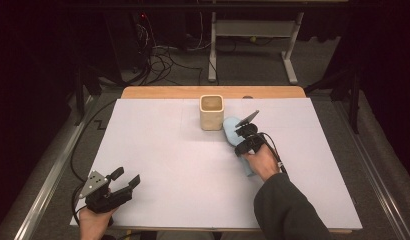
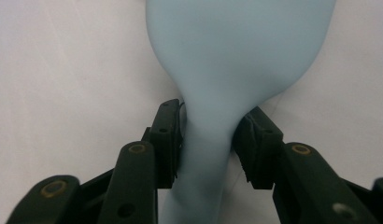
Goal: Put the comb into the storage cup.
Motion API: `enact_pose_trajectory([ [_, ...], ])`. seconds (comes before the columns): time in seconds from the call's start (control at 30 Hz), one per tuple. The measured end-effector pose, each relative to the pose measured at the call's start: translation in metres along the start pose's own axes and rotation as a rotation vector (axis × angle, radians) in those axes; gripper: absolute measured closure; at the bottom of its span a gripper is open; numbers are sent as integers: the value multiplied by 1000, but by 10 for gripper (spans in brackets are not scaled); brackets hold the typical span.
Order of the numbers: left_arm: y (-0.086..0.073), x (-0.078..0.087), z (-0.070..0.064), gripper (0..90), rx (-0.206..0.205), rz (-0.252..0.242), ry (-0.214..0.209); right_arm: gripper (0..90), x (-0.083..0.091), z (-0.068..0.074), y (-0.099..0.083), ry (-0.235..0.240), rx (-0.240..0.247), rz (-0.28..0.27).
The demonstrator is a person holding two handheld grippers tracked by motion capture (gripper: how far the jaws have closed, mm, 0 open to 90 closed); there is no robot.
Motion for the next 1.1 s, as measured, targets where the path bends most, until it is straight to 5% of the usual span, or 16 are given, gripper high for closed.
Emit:
enact_pose_trajectory([
  [0.3,0,-1,0,307,-1,1,-2,704,3,-15,0,-24,-26,3],
  [1.1,2,0,-1,295,3,11,5,707,22,-16,-10,-31,67,-68],
])
Point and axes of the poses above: each handheld gripper's, and its own axes: x roughly backward along the jaws, y roughly out of its top, z roughly to its left, the point moved 3 cm from there along -x, roughly forward along the jaws, and after that the axes turned 9 degrees about -x, right-handed, at the moved point
